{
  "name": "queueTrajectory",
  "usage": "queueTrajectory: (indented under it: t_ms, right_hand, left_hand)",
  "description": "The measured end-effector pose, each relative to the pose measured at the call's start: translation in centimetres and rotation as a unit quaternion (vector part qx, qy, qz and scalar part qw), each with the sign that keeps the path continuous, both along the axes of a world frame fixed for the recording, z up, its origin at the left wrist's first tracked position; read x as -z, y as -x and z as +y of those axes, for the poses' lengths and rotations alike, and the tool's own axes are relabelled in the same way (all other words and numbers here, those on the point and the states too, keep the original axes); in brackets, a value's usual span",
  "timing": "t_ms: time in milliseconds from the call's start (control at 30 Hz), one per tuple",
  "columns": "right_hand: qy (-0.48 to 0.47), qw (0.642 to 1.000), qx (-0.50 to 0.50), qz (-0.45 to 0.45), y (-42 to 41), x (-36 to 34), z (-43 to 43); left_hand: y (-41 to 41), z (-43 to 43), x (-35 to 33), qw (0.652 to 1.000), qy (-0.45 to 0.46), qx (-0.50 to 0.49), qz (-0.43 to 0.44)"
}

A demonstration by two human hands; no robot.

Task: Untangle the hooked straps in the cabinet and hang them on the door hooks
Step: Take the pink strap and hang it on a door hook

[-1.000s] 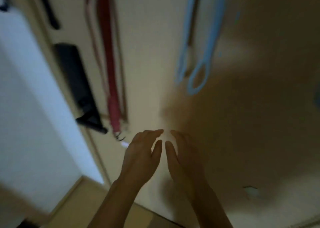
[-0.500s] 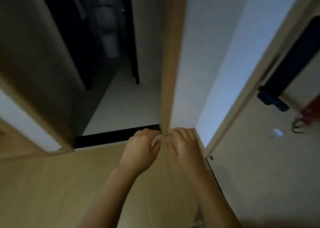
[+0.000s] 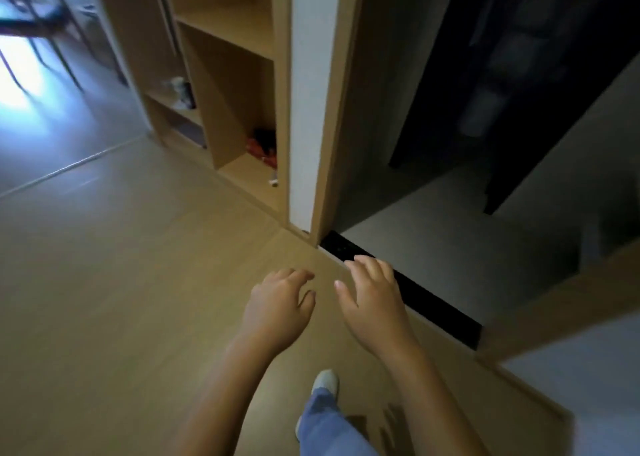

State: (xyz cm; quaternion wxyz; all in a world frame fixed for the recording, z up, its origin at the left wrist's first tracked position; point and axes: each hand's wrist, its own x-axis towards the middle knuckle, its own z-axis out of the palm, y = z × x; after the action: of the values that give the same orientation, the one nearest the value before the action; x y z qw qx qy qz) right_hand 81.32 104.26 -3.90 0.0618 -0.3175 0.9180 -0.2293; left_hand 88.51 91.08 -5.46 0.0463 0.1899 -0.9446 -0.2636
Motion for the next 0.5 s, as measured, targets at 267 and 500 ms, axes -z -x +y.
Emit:
queueTrajectory:
  t_ms: [267,500]
  right_hand:
    - [-0.016,0.992,-0.129,-0.004,8.8,0.5,-15.2]
    - [-0.011,0.984,-0.177,-0.021,15.4,-0.5,-27.9]
  left_hand:
    - [5.7,-12.6,-0.6,0.993,0.022,-0.116,-0.024]
    - [11.3,-23.5,-2.0,0.985,0.035,-0.166,-0.034]
